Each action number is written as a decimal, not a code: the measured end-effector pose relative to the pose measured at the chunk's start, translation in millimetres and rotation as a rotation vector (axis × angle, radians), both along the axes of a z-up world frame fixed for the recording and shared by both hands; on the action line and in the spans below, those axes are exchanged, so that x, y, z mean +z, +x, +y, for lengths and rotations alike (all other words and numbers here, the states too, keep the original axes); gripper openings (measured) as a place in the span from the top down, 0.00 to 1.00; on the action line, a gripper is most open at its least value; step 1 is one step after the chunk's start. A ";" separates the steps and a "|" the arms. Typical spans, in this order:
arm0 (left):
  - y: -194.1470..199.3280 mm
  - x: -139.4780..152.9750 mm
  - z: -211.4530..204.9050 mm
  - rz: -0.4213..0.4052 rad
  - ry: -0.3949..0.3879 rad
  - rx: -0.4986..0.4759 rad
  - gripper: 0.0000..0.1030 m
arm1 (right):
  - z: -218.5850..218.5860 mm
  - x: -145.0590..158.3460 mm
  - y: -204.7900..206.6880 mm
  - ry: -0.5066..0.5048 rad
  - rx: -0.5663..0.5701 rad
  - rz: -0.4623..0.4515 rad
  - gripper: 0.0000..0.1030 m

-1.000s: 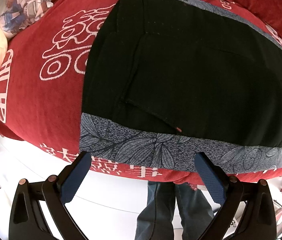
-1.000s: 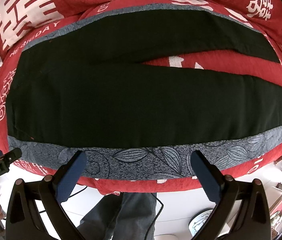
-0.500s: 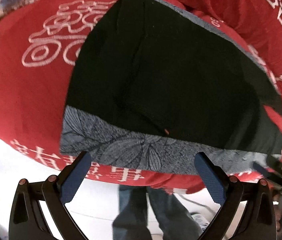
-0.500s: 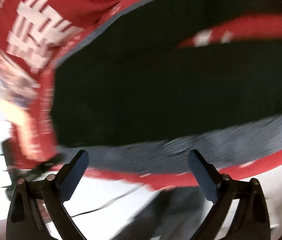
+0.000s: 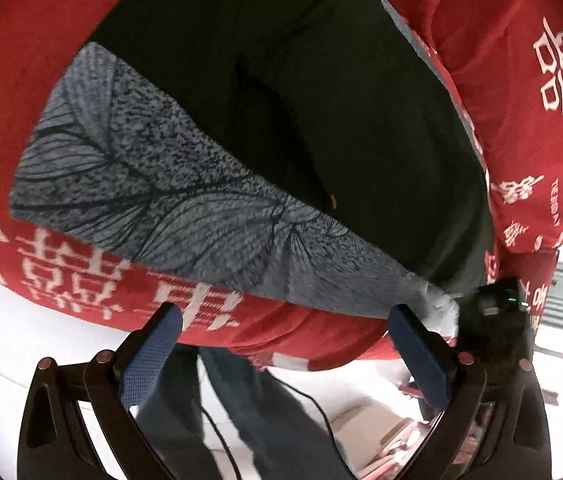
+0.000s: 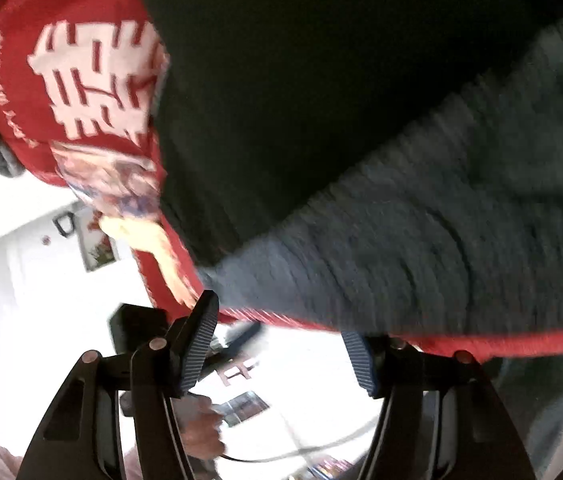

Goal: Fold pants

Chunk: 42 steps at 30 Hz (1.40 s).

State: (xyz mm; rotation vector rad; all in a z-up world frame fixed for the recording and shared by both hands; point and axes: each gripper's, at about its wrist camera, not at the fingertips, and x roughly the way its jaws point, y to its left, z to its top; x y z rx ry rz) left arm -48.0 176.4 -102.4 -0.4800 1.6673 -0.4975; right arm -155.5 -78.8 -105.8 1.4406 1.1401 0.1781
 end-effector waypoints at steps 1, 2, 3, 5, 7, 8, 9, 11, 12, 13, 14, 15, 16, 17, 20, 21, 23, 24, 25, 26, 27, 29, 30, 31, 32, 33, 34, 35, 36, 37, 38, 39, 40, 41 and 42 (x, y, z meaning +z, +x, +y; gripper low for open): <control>2.5 2.6 -2.9 -0.008 -0.013 0.017 0.00 | -4.4 13.2 4.8 -0.001 -0.003 -0.040 0.36; 5.8 3.6 -4.0 -0.013 -0.020 0.027 0.00 | -6.2 20.2 7.7 -0.006 0.003 -0.060 0.36; 8.1 7.7 -4.9 -0.023 -0.031 0.045 0.00 | -6.8 29.7 11.8 -0.015 0.020 -0.080 0.36; 16.3 11.3 -7.8 -0.049 -0.030 0.089 0.00 | -6.5 39.6 15.7 -0.028 0.050 -0.092 0.36; 26.5 13.7 -12.1 -0.077 -0.006 0.121 0.04 | -7.3 42.4 11.9 -0.041 0.078 -0.078 0.36; 29.9 14.8 -14.6 -0.085 0.009 0.127 0.08 | -8.4 40.7 9.7 -0.056 0.082 -0.066 0.36; 32.1 14.6 -16.2 -0.087 0.019 0.129 0.08 | -12.6 37.4 3.2 -0.077 0.076 -0.046 0.36; 34.8 12.2 -15.6 -0.083 0.016 0.137 0.16 | -25.4 28.7 -12.4 -0.112 0.033 0.010 0.36; 35.2 12.2 -16.9 -0.084 0.015 0.134 0.18 | -35.0 24.3 -25.0 -0.134 0.002 0.040 0.36; 36.9 10.2 -16.7 -0.086 0.016 0.128 0.20 | -42.8 20.8 -36.4 -0.144 -0.032 0.066 0.36; 37.8 9.3 -14.2 -0.087 0.018 0.123 0.24 | -50.9 15.6 -46.7 -0.141 -0.057 0.077 0.36; 37.1 8.2 -14.4 -0.089 0.029 0.113 0.26 | -55.8 13.3 -54.5 -0.124 -0.084 0.077 0.36; 40.2 7.6 -10.5 -0.091 0.033 0.106 0.31 | -60.4 11.8 -61.5 -0.107 -0.110 0.076 0.37; 43.1 7.3 -5.9 -0.091 0.039 0.098 0.36 | -64.2 11.4 -65.7 -0.092 -0.137 0.075 0.38; 45.8 4.9 -3.0 -0.084 0.082 0.074 0.58 | -73.5 2.0 -76.1 -0.013 -0.243 0.092 0.54; 45.8 4.6 -2.0 -0.081 0.111 0.062 0.65 | -75.8 -1.9 -79.4 0.016 -0.283 0.100 0.66; 45.1 4.6 1.1 -0.065 0.127 0.059 0.77 | -80.5 -4.2 -82.9 0.043 -0.334 0.122 0.92; 46.5 6.0 2.6 -0.050 0.124 0.069 0.77 | -81.4 2.8 -77.0 0.018 -0.315 0.123 0.92; 48.5 13.2 2.3 -0.051 0.122 0.080 0.79 | -81.9 12.7 -70.1 -0.026 -0.272 0.119 0.92; 49.3 18.1 1.9 -0.059 0.121 0.080 0.79 | -82.6 26.3 -60.1 -0.072 -0.220 0.107 0.92; 52.3 31.7 -0.6 -0.075 0.108 0.090 0.79 | -86.1 42.0 -49.4 -0.110 -0.168 0.085 0.92; 54.5 53.1 -1.2 -0.095 0.075 0.115 0.79 | -96.6 69.5 -28.7 -0.163 -0.100 0.038 0.92; 61.0 71.5 -5.9 -0.122 0.056 0.134 0.79 | -103.3 85.3 -15.6 -0.181 -0.068 0.006 0.92; 65.5 82.7 -9.5 -0.146 0.047 0.138 0.79 | -112.3 102.0 2.3 -0.193 -0.036 -0.029 0.92; 71.4 93.7 -14.6 -0.173 0.039 0.141 0.79 | -121.5 112.4 16.4 -0.202 -0.010 -0.054 0.92; 83.5 109.6 -24.0 -0.218 0.028 0.143 0.79 | -129.3 122.3 32.6 -0.212 0.015 -0.075 0.92; 94.9 118.7 -30.9 -0.248 0.021 0.147 0.79 | -139.1 132.3 52.9 -0.221 0.042 -0.098 0.92; 106.1 123.3 -30.7 -0.267 0.017 0.152 0.79 | -144.5 137.3 66.5 -0.230 0.060 -0.111 0.92; 120.3 128.6 -38.5 -0.296 0.017 0.152 0.79 | -154.6 142.0 87.4 -0.250 0.096 -0.120 0.92; 138.6 130.7 -48.2 -0.325 0.028 0.153 0.79 | -160.8 143.0 103.3 -0.265 0.118 -0.122 0.92; 151.3 130.3 -56.6 -0.348 0.046 0.155 0.79 | -167.2 141.8 130.2 -0.273 0.139 -0.119 0.92; 170.7 124.8 -66.6 -0.373 0.071 0.158 0.79 | -172.6 137.4 145.8 -0.274 0.150 -0.117 0.92; 183.5 119.0 -71.8 -0.381 0.091 0.159 0.79 | -178.7 131.4 155.5 -0.280 0.159 -0.112 0.92; 200.4 109.0 -80.2 -0.390 0.139 0.160 0.74 | -182.1 121.8 173.1 -0.282 0.167 -0.096 0.92; 209.2 103.6 -82.7 -0.395 0.170 0.161 0.67 | -187.5 107.0 189.1 -0.272 0.171 -0.073 0.92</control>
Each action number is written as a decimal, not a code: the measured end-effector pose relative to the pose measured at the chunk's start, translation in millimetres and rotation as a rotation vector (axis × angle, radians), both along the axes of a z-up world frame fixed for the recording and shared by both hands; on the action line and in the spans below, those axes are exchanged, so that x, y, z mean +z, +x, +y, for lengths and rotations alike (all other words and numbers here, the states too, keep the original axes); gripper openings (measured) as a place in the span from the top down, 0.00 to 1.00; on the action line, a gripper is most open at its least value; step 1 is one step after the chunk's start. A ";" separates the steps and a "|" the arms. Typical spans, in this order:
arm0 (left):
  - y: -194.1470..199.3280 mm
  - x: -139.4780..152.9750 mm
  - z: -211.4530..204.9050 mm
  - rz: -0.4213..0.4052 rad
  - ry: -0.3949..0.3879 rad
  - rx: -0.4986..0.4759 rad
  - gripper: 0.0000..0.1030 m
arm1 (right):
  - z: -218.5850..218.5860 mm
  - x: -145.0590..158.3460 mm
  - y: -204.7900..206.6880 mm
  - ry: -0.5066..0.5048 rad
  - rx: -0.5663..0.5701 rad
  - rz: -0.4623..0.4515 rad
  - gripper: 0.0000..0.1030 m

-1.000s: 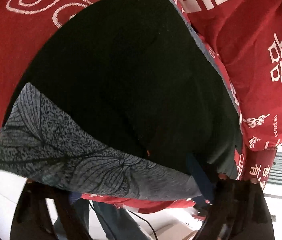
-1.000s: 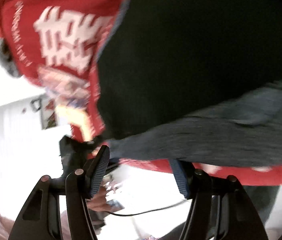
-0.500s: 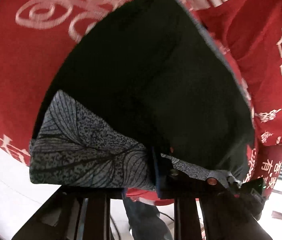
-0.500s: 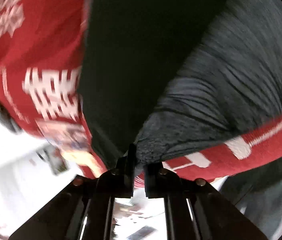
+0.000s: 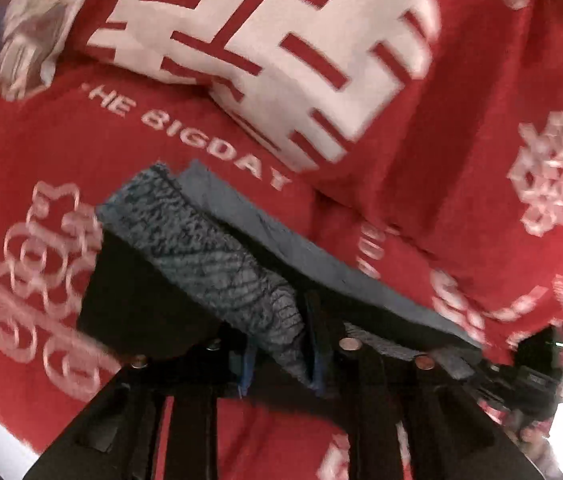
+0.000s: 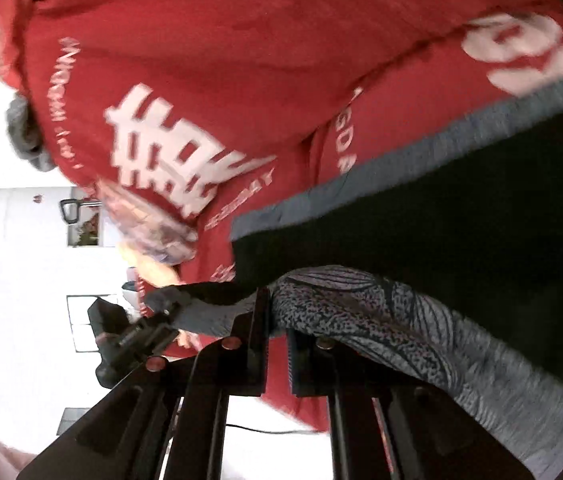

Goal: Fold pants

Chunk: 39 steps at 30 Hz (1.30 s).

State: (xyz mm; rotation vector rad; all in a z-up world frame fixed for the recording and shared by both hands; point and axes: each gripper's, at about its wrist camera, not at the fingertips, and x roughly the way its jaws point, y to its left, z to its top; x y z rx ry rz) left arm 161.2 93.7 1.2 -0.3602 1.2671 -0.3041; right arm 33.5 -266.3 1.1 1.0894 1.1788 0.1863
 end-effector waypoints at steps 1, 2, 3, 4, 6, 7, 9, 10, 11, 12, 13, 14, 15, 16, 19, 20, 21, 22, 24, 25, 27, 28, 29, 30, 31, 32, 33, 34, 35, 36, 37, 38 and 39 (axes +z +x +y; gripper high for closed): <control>12.3 -12.0 -6.1 -0.013 0.065 0.014 0.42 | -3.5 -11.3 8.2 0.003 -0.005 0.017 0.92; 19.7 -19.3 -8.6 -0.027 0.115 0.033 0.20 | -9.1 -25.1 20.2 0.007 -0.015 0.041 0.91; 29.9 -30.7 -8.9 -0.040 0.163 0.079 0.18 | -15.3 -41.7 29.9 0.017 -0.029 0.066 0.90; 34.7 -40.6 -6.6 -0.023 0.165 0.096 0.18 | -20.7 -57.9 37.4 0.032 -0.040 0.092 0.89; 44.5 -54.1 -5.6 0.022 0.182 0.122 0.18 | -28.9 -86.8 39.5 0.062 -0.059 0.142 0.88; 46.7 -55.2 -5.0 0.023 0.193 0.128 0.18 | -31.3 -98.9 41.7 0.085 -0.067 0.159 0.86; 46.2 -42.7 -3.9 -0.004 0.212 0.132 0.18 | -35.7 -113.6 46.2 0.151 -0.097 0.173 0.86; 44.7 -35.3 -5.2 -0.017 0.217 0.124 0.18 | -36.0 -112.7 46.7 0.159 -0.097 0.176 0.83; 43.8 -29.6 -6.2 -0.022 0.225 0.117 0.18 | -33.5 -108.5 49.1 0.164 -0.080 0.173 0.75; 39.4 -18.7 -9.8 -0.031 0.248 0.089 0.18 | -31.3 -101.3 49.8 0.164 -0.062 0.155 0.70; 33.8 -12.2 -16.1 -0.039 0.263 0.058 0.18 | -27.7 -87.3 49.9 0.146 -0.041 0.124 0.61; 29.0 -6.4 -21.9 -0.043 0.273 0.035 0.18 | -24.2 -75.1 48.5 0.124 -0.018 0.094 0.60; 21.2 -3.3 -30.7 -0.043 0.282 -0.003 0.18 | -20.4 -62.8 46.6 0.096 0.009 0.062 0.60; 9.0 -6.2 -44.8 -0.027 0.278 -0.054 0.18 | -14.6 -48.5 43.1 0.050 0.046 0.026 0.60; -15.5 -37.7 -83.5 0.045 0.289 -0.158 0.18 | 0.2 -34.9 37.0 -0.095 0.158 0.015 0.60; -21.5 -50.0 -96.6 0.063 0.310 -0.181 0.18 | 3.3 -39.5 37.5 -0.146 0.196 0.037 0.60; -27.1 -63.1 -109.1 0.074 0.330 -0.202 0.18 | 3.6 -44.6 38.7 -0.178 0.215 0.059 0.60; -31.8 -74.1 -119.6 0.084 0.369 -0.217 0.18 | -0.3 -54.4 40.6 -0.228 0.225 0.090 0.60; -33.5 -85.2 -132.2 0.106 0.446 -0.228 0.18 | -19.9 -62.0 36.0 -0.208 0.169 0.110 0.61; -36.5 -84.5 -135.8 0.103 0.465 -0.237 0.18 | -35.3 -59.5 27.0 -0.109 0.095 0.079 0.62; -40.5 -76.3 -137.9 0.096 0.457 -0.257 0.18 | -59.4 -47.6 4.9 -0.034 -0.001 0.034 0.62; -43.8 -68.5 -139.6 0.088 0.460 -0.273 0.18 | -71.0 -37.9 -9.8 -0.052 -0.027 0.020 0.60; -48.0 -59.8 -142.6 0.077 0.452 -0.297 0.18 | -77.9 -31.7 -20.1 -0.074 -0.039 0.017 0.59; -50.8 -54.5 -144.7 0.071 0.445 -0.312 0.18 | -89.2 -23.5 -38.0 -0.103 -0.059 0.023 0.59; -57.1 -44.5 -151.5 0.056 0.420 -0.345 0.18 | -96.9 -19.0 -52.3 -0.114 -0.079 0.035 0.59; -60.2 -40.1 -155.6 0.051 0.405 -0.362 0.18 | -107.0 -15.1 -73.2 -0.119 -0.114 0.056 0.59; -67.3 -33.2 -166.3 0.051 0.369 -0.400 0.18 | -114.6 -12.0 -94.4 -0.126 -0.149 0.081 0.59; -70.7 -30.6 -173.4 0.056 0.343 -0.421 0.18 | -121.1 -8.8 -113.6 -0.136 -0.178 0.103 0.59; -75.8 -28.4 -182.9 0.064 0.316 -0.445 0.18 | -127.3 -5.4 -138.6 -0.154 -0.214 0.126 0.59; -84.7 -26.8 -199.5 0.077 0.276 -0.490 0.18 | -131.3 -2.1 -166.7 -0.168 -0.253 0.145 0.59; -94.6 -27.6 -214.4 0.081 0.246 -0.531 0.18 | -134.6 -3.5 -186.8 -0.181 -0.274 0.164 0.59; -104.6 -26.5 -229.0 0.079 0.220 -0.572 0.18 | -137.3 -1.9 -217.1 -0.212 -0.311 0.204 0.59; -111.5 -26.5 -241.8 0.077 0.196 -0.611 0.18 | -138.3 -0.1 -239.0 -0.224 -0.337 0.225 0.59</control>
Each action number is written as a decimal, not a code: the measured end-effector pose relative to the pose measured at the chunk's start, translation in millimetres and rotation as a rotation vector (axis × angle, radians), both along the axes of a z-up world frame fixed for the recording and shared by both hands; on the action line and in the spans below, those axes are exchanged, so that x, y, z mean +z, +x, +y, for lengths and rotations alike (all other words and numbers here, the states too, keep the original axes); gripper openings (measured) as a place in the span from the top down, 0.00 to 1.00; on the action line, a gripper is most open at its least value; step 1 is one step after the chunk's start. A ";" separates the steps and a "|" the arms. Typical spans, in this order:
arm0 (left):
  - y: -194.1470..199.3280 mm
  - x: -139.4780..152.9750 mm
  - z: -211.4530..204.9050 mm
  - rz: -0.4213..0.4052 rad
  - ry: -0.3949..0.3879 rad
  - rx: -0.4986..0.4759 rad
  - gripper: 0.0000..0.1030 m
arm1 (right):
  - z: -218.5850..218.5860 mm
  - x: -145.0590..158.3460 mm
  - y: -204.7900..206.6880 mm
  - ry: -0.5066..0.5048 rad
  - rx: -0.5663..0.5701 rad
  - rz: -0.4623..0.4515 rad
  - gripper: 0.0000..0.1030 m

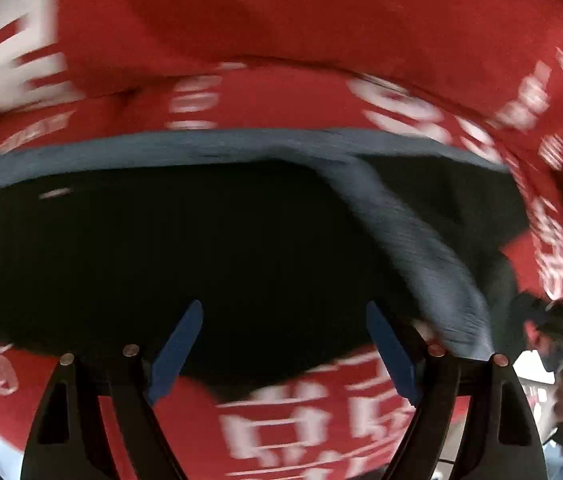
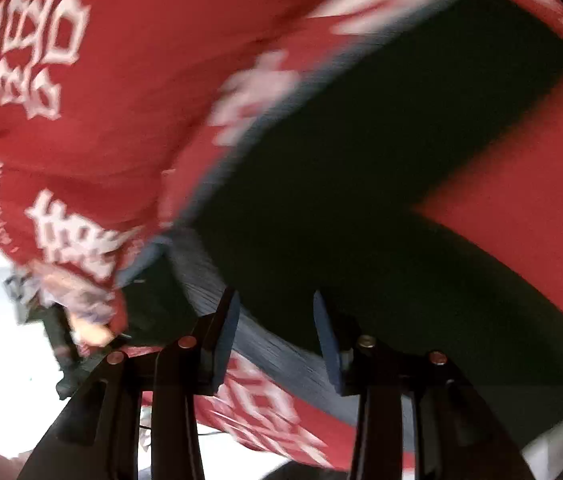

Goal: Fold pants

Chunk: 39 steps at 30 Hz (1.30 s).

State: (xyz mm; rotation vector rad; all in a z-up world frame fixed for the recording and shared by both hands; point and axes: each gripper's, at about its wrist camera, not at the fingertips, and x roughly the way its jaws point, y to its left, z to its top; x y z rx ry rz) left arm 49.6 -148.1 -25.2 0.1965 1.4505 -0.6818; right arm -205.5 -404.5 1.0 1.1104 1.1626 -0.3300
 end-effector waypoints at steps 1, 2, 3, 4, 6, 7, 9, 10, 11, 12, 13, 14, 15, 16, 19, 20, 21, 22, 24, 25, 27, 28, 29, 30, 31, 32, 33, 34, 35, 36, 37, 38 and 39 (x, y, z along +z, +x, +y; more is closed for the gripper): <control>-8.2 -0.6 -14.2 0.009 -0.023 -0.037 0.18 | -0.7 2.1 -28.1 -0.006 -0.041 0.020 0.59; -14.1 -0.9 -30.8 0.019 -0.044 -0.069 0.18 | -0.2 4.9 -48.1 -0.014 -0.076 0.033 0.59; -23.9 -1.6 -45.3 0.031 -0.061 -0.096 0.18 | 1.1 6.4 -69.8 -0.029 -0.116 0.044 0.58; -28.9 -2.3 -54.0 0.044 -0.071 -0.109 0.18 | 2.8 6.5 -93.5 -0.051 -0.164 0.061 0.55; -41.2 -6.8 -67.9 0.078 -0.096 -0.123 0.18 | 4.3 2.5 -128.9 -0.071 -0.237 0.104 0.52; -50.1 -8.2 -75.2 0.097 -0.105 -0.134 0.18 | 7.9 -0.6 -142.5 -0.066 -0.268 0.116 0.52; -59.4 -14.5 -83.4 0.100 -0.096 -0.160 0.18 | 9.1 -7.2 -171.6 -0.051 -0.305 0.118 0.51; -63.8 -14.9 -87.6 0.086 -0.090 -0.169 0.18 | 12.2 -12.6 -179.4 -0.045 -0.302 0.122 0.51; -66.8 -15.0 -91.5 0.078 -0.093 -0.172 0.18 | 15.2 -15.5 -181.4 -0.044 -0.298 0.133 0.52; -69.0 -16.0 -95.1 0.077 -0.093 -0.171 0.18 | 18.1 -21.8 -183.6 -0.037 -0.290 0.140 0.52; -71.2 -17.1 -98.6 0.078 -0.090 -0.167 0.18 | 19.3 -29.3 -185.9 -0.015 -0.281 0.132 0.52; -70.6 -19.4 -100.3 0.080 -0.088 -0.162 0.18 | 19.4 -34.6 -187.0 0.006 -0.272 0.119 0.52; -69.3 -23.1 -99.1 0.083 -0.087 -0.158 0.18 | 18.6 -38.7 -189.1 0.024 -0.263 0.105 0.52; -71.4 -24.1 -104.1 0.083 -0.081 -0.156 0.18 | 18.2 -42.7 -188.2 0.041 -0.254 0.093 0.51; -75.1 -27.4 -102.9 0.093 -0.082 -0.155 0.18 | 12.1 -46.5 -185.6 0.090 -0.230 0.061 0.49; -75.7 -27.8 -104.3 0.099 -0.085 -0.149 0.18 | 9.5 -46.4 -192.4 0.117 -0.227 0.049 0.61; -77.1 -27.1 -107.9 0.107 -0.090 -0.130 0.20 | 4.3 -44.5 -194.3 0.170 -0.223 0.016 0.82; -77.9 -26.4 -109.0 0.125 -0.095 -0.118 0.34 | -1.8 -38.3 -193.6 0.200 -0.216 -0.013 0.83; -77.9 -25.5 -114.0 0.156 -0.091 -0.096 0.45 | -11.2 -22.8 -185.0 0.219 -0.183 -0.055 0.85; -76.2 -21.5 -116.8 0.160 -0.098 -0.076 0.45 | -18.2 -13.7 -177.8 0.228 -0.170 -0.086 0.86; -70.3 -11.4 -122.0 0.157 -0.111 -0.046 0.49 | -40.6 10.6 -157.4 0.227 -0.129 -0.154 0.86; -65.7 -5.5 -125.7 0.152 -0.121 -0.028 0.49 | -55.4 23.5 -142.2 0.220 -0.108 -0.192 0.86; -60.0 0.8 -129.4 0.145 -0.135 -0.010 0.49 | -67.7 32.0 -127.5 0.211 -0.095 -0.222 0.86; -55.9 5.3 -132.5 0.138 -0.143 0.002 0.49 | -79.3 38.8 -114.2 0.207 -0.087 -0.249 0.86; -47.6 12.0 -139.5 0.123 -0.154 0.022 0.49 | -97.5 46.9 -97.5 0.202 -0.082 -0.280 0.86; -38.3 17.2 -147.7 0.102 -0.158 0.034 0.49 | -109.7 51.1 -80.4 0.195 -0.076 -0.293 0.86; -29.9 21.0 -155.2 0.069 -0.152 0.042 0.49 | -123.5 54.7 -66.6 0.182 -0.069 -0.299 0.86; -21.6 24.2 -162.4 0.032 -0.140 0.049 0.49 | -141.3 58.4 -49.0 0.156 -0.058 -0.299 0.86; -15.7 25.7 -165.5 0.016 -0.135 0.056 0.49 | -152.0 60.6 -38.8 0.143 -0.055 -0.298 0.86; -5.1 28.6 -170.6 -0.009 -0.130 0.076 0.49 | -170.5 61.1 -27.9 0.138 -0.059 -0.302 0.86; 5.3 31.9 -174.1 -0.037 -0.117 0.097 0.49 | -186.1 59.3 -12.8 0.134 -0.068 -0.302 0.86; 11.8 34.0 -173.9 -0.050 -0.111 0.106 0.49 | -193.8 55.7 2.7 0.124 -0.075 -0.292 0.85; 20.7 36.8 -174.6 -0.064 -0.106 0.116 0.49 | -205.7 49.9 15.9 0.111 -0.078 -0.273 0.83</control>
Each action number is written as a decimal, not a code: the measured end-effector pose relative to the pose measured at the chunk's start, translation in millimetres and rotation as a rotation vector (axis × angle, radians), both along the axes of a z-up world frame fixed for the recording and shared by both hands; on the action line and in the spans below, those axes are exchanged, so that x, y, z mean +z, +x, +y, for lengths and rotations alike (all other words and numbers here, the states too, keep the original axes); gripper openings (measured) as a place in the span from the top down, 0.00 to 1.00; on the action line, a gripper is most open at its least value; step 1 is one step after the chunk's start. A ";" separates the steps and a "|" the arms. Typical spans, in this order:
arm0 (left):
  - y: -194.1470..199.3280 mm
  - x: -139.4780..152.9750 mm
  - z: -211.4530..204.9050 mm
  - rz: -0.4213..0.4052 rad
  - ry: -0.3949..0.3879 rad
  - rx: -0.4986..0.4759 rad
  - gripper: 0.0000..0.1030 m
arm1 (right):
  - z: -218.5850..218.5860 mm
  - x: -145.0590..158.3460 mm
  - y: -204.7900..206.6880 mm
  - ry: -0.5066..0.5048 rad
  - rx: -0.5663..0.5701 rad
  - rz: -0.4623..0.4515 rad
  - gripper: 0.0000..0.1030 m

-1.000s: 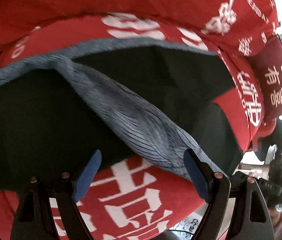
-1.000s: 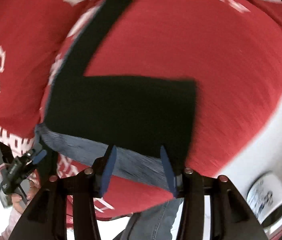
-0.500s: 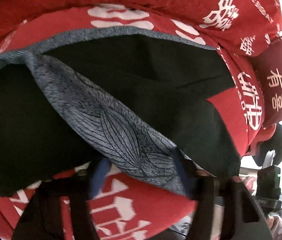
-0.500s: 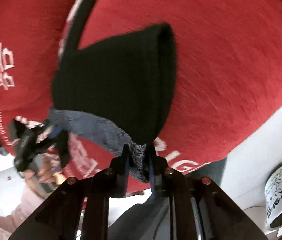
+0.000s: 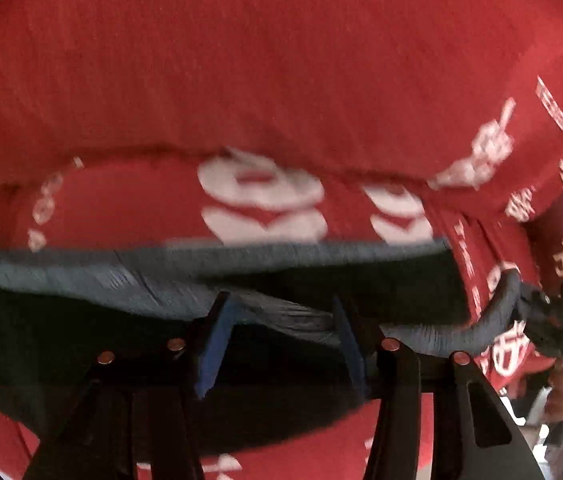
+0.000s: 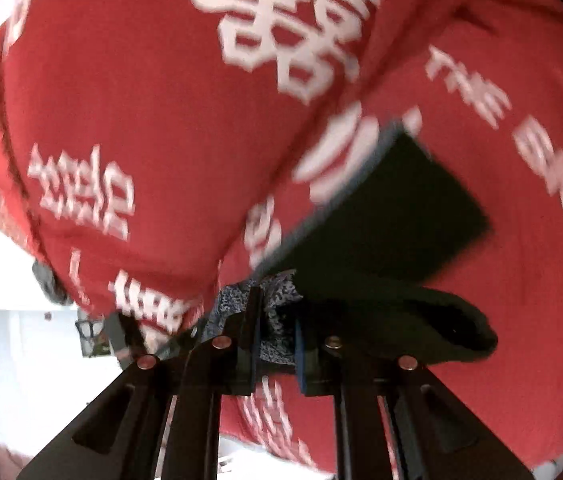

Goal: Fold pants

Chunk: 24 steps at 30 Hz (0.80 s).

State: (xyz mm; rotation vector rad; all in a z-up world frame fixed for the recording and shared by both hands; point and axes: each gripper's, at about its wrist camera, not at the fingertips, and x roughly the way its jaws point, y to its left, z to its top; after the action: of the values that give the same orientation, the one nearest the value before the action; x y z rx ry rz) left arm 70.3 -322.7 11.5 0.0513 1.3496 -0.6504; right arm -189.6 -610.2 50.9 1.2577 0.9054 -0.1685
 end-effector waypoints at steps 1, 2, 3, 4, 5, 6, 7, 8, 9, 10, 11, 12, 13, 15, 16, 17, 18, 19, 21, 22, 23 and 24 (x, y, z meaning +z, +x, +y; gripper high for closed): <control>8.5 3.4 0.8 -0.014 0.008 0.013 0.42 | -10.0 -4.5 9.0 -0.001 0.001 0.020 0.82; 13.5 6.7 4.2 -0.032 0.016 0.027 0.29 | -18.3 -10.7 19.2 -0.004 0.003 0.052 0.79; 16.6 10.3 7.4 -0.058 0.023 0.042 0.25 | -23.8 -16.4 29.7 -0.011 0.007 0.089 0.68; 17.9 12.3 10.8 -0.074 0.029 0.047 0.25 | -26.4 -18.8 34.3 -0.025 0.010 0.112 0.58; 18.9 13.1 14.0 -0.080 0.038 0.048 0.25 | -26.4 -17.7 37.3 -0.050 0.014 0.112 0.34; 19.9 11.2 18.5 -0.080 0.058 0.055 0.25 | -24.7 -11.7 37.5 -0.083 0.013 0.094 0.27; 19.3 8.7 21.2 -0.078 0.073 0.060 0.25 | -21.0 -5.0 34.9 -0.117 0.015 0.083 0.27; 16.7 2.7 24.6 -0.070 0.101 0.065 0.25 | -19.6 -2.1 31.2 -0.136 0.019 0.086 0.27; 13.8 -4.2 28.2 -0.059 0.126 0.067 0.25 | -15.1 1.2 25.0 -0.173 0.019 0.107 0.27; 11.1 -10.6 30.0 -0.049 0.146 0.068 0.25 | -9.8 2.5 15.2 -0.213 0.008 0.144 0.27; 6.4 -19.8 33.4 -0.037 0.176 0.071 0.25 | -8.6 0.4 8.2 -0.234 -0.009 0.188 0.31; -0.1 -27.8 35.2 -0.024 0.195 0.073 0.25 | -7.9 -3.5 0.1 -0.242 -0.027 0.230 0.40; -4.9 -32.7 36.5 -0.013 0.206 0.075 0.25 | -7.0 -12.9 -12.3 -0.236 -0.048 0.282 0.45; -15.0 -46.3 40.0 0.013 0.232 0.082 0.25 | -7.2 -32.8 -29.2 -0.192 -0.079 0.335 0.53; -18.8 -51.2 40.6 0.025 0.239 0.083 0.25 | -8.4 -46.8 -34.9 -0.149 -0.095 0.354 0.55; -21.4 -55.4 40.3 0.033 0.245 0.081 0.25 | -10.1 -54.8 -35.6 -0.125 -0.109 0.359 0.62; -23.6 -59.5 39.3 0.038 0.252 0.078 0.25 | -12.8 -65.3 -35.5 -0.097 -0.126 0.346 0.80; -25.1 -61.8 38.3 0.040 0.257 0.076 0.25 | -15.0 -70.7 -32.6 -0.087 -0.133 0.338 0.88; -26.0 -61.6 35.2 0.033 0.253 0.068 0.25 | -18.1 -66.8 -27.4 -0.086 -0.156 0.299 0.93; -25.9 -61.4 33.5 0.026 0.251 0.062 0.25 | -18.5 -61.4 -26.0 -0.098 -0.159 0.271 0.93; -25.5 -62.5 32.6 0.022 0.255 0.057 0.25 | -17.5 -56.6 -24.9 -0.119 -0.148 0.265 0.93; -24.9 -65.2 31.5 0.020 0.266 0.050 0.25 | -16.1 -56.0 -25.3 -0.139 -0.134 0.288 0.93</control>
State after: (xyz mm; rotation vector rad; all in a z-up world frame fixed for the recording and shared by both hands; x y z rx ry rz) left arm 45.4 -291.2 -53.6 0.2247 1.4457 -0.4272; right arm -214.9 -626.3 -5.1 1.1815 1.0361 -0.5211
